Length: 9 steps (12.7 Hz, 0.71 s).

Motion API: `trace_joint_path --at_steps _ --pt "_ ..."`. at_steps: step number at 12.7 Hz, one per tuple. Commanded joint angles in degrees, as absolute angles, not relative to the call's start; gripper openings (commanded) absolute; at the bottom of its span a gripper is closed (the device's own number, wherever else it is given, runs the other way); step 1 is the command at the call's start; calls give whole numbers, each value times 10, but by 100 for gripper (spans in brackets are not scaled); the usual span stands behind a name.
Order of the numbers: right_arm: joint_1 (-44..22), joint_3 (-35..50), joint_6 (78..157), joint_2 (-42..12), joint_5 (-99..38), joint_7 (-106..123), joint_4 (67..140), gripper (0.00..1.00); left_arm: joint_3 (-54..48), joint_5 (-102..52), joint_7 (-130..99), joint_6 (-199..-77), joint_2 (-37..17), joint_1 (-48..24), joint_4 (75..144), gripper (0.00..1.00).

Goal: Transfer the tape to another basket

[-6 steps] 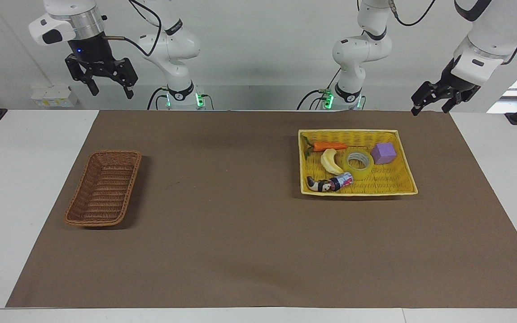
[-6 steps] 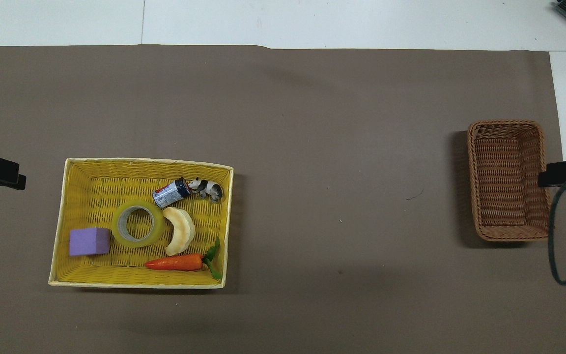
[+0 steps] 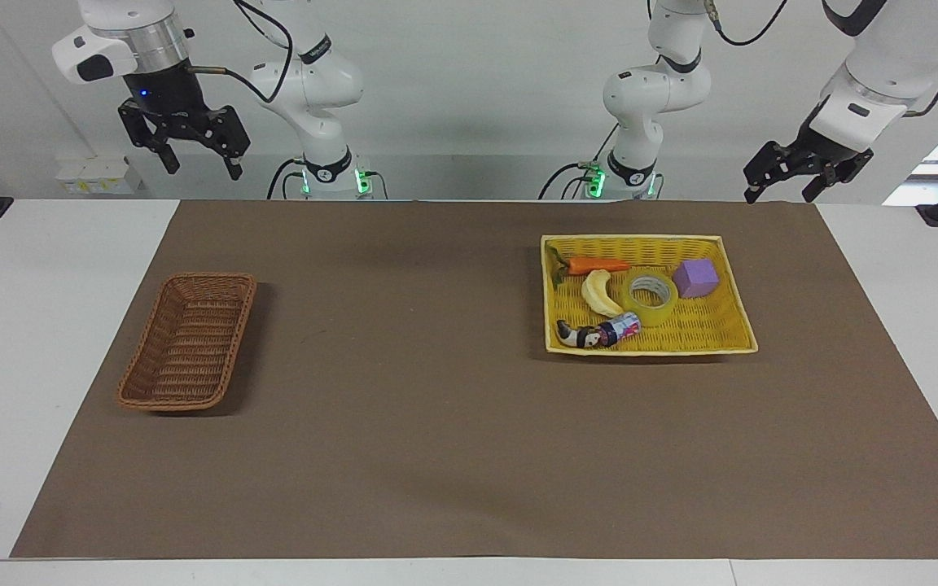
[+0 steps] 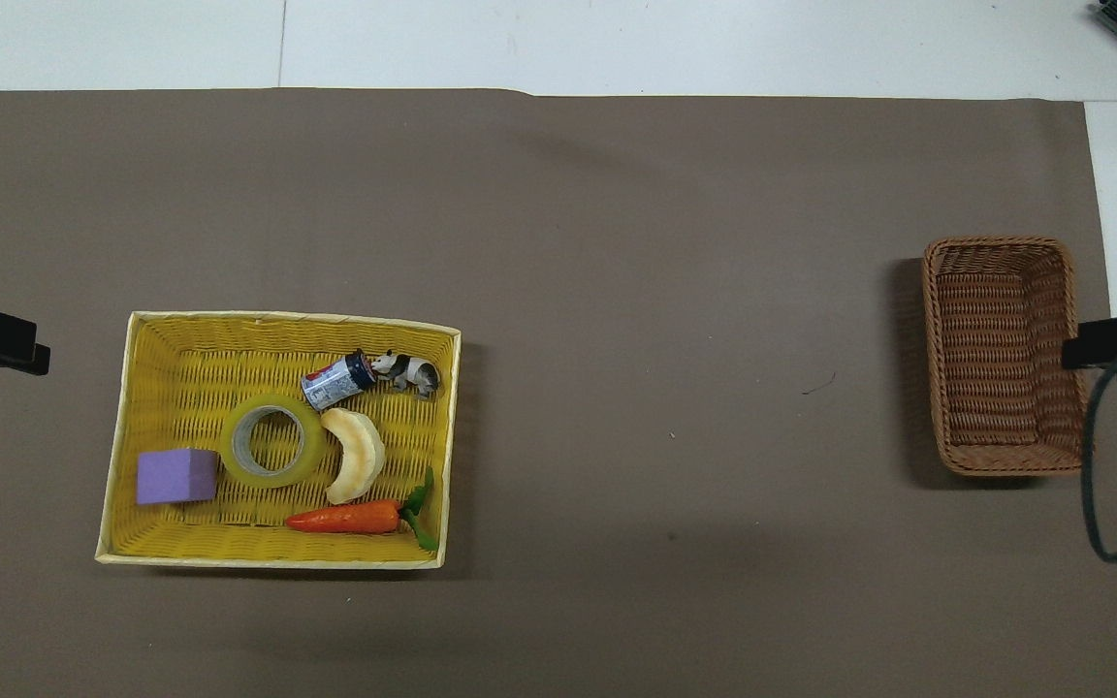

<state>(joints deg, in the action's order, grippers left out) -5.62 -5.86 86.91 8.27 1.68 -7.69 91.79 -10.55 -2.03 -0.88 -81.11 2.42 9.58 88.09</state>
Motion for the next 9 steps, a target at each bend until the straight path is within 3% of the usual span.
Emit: trace_joint_path --at_steps 1,9 --pt "-50 -59 865 91 11 -63 927 100 -109 -15 4 -808 37 103 891 100" --pt "-50 -59 865 91 10 -62 928 100 -109 -17 6 -811 39 98 903 100"
